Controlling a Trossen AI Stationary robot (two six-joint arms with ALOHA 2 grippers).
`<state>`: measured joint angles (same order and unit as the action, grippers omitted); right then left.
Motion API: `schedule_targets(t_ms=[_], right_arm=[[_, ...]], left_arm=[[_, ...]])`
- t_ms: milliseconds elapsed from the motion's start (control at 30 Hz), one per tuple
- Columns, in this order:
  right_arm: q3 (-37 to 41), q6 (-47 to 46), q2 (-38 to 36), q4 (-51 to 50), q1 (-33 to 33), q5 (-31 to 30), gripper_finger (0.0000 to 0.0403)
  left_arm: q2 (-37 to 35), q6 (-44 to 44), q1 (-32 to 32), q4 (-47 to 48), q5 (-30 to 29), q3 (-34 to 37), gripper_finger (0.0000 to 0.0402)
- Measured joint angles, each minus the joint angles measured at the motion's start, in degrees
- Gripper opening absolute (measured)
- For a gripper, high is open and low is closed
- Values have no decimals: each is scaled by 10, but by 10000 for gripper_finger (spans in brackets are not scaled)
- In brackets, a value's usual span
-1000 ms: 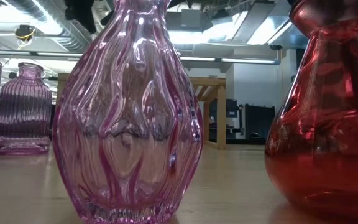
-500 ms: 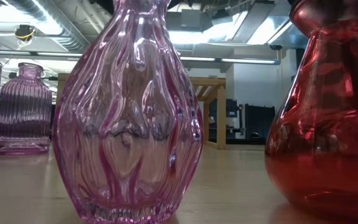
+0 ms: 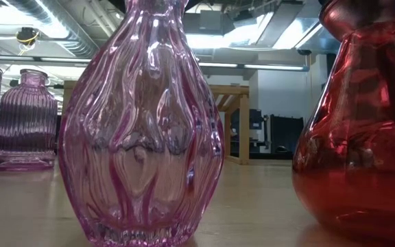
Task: Sort vases onto shelf
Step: Put the transparent vase on the shelf aligned with the other transparent vase on the right
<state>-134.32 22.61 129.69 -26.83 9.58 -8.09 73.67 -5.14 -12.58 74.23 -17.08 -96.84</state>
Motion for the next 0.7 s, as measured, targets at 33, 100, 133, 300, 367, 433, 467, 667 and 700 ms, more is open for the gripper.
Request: schedule_targets(t_ms=[33,100,133,300,367,433,467,667,700], right_arm=[[0,0,0,0,0,0,242],[1,-1,0,-12,0,-7,242],[2,-5,0,-13,2,-12,242],[2,-30,2,-8,6,-11,242],[2,-35,2,0,6,3,242],[2,-48,0,9,6,16,242],[2,-58,-1,18,8,24,242],[1,-89,-15,61,11,44,242],[1,-88,-18,52,10,44,242]], left_arm=[[0,-3,0,4,0,0,32],[-7,-8,0,23,-10,0,62],[-13,-12,0,35,-17,0,77],[-46,-55,0,43,-66,-1,149],[-63,-82,0,42,-71,-1,168],[-81,-107,0,42,-75,-1,180],[-89,-115,0,42,-80,-1,183],[-126,-154,0,42,-103,-1,186],[-133,-155,0,43,-105,-1,186]])
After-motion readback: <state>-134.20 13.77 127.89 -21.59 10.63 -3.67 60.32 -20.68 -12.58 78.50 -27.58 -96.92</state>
